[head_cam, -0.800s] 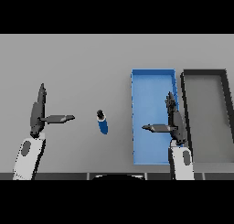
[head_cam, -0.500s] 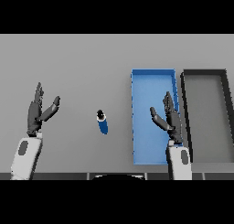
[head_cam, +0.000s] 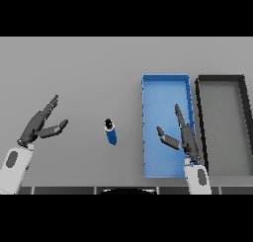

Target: Pick up the blue pipe and place it into the blue bin.

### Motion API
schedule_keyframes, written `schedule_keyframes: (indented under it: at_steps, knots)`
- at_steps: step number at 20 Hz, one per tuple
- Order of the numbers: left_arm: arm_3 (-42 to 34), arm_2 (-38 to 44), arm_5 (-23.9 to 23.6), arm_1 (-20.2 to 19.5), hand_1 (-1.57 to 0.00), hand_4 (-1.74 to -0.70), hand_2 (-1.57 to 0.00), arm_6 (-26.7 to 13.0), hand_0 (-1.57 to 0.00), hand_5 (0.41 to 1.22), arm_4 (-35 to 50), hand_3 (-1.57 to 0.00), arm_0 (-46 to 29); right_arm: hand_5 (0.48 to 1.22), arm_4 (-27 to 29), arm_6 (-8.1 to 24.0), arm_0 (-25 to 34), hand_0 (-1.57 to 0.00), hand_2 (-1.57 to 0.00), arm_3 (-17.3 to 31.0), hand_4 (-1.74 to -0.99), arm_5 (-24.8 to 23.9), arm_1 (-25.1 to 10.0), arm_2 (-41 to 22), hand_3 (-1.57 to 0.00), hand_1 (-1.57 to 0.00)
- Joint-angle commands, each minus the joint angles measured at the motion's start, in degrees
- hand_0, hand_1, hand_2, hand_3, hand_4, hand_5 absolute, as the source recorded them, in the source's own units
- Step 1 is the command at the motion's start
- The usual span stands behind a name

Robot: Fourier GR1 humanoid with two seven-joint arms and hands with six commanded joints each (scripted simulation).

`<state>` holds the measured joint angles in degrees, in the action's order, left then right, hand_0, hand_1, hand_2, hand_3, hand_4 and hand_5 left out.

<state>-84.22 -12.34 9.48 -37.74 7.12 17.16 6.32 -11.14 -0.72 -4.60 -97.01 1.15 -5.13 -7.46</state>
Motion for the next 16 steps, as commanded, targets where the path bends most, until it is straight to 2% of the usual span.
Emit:
schedule_keyframes:
  at_steps: [1, 3, 7, 9, 10, 11, 16]
  knots:
    - [-1.2, -1.2, 1.3, 0.1, 0.0, -1.09, 0.0, 0.8, 0.0, 0.596, -0.2, 0.0, -0.6, 0.598, 0.1, -0.7, -0.4, 0.0, 0.0, -0.5, -1.186, 0.2, -0.2, 0.0, 0.0, 0.0]
    - [-3.9, -2.8, 4.2, -0.8, 0.0, -1.1, 0.0, 1.1, 0.0, 0.567, 0.4, 0.0, -2.0, 0.605, -0.2, -2.1, -0.7, 0.0, 0.0, -0.5, -1.193, 0.7, -0.8, -0.3, 0.0, 0.0]
    - [-7.6, -7.6, 7.1, 0.2, 0.0, -1.14, 0.0, -0.5, 0.0, 0.503, -1.3, 0.0, -3.6, 0.611, -0.4, -2.2, -0.1, 0.0, 0.0, 0.4, -1.208, 0.8, -0.6, -0.5, 0.0, 0.0]
    - [-10.2, -10.1, 6.8, 1.8, 0.0, -1.17, 0.0, -0.2, 0.0, 0.49, -3.0, 0.0, -4.5, 0.613, -0.9, -2.5, -0.8, 0.0, 0.0, -0.4, -1.211, 0.7, -0.2, -1.2, 0.0, 0.0]
    - [-10.9, -11.0, 6.1, 2.4, 0.0, -1.18, 0.0, -0.9, 0.0, 0.484, -4.2, 0.0, -4.4, 0.613, -0.6, -1.5, -0.2, 0.0, 0.0, -0.6, -1.212, 0.8, -0.4, -0.8, 0.0, 0.0]
    - [-10.9, -11.7, 5.8, 2.8, 0.0, -1.18, 0.0, -1.8, 0.0, 0.475, -5.2, 0.0, -4.1, 0.615, -0.4, -1.4, 0.0, 0.0, 0.0, -0.9, -1.217, 0.8, -0.4, -0.8, 0.0, 0.0]
    - [-7.5, -14.9, 3.8, 8.5, 0.0, -1.19, 0.0, -1.4, 0.0, 0.465, -9.4, 0.0, -2.3, 0.622, -0.3, 0.0, -0.7, 0.0, 0.0, -2.2, -1.23, 0.6, 0.1, -1.0, 0.0, 0.0]
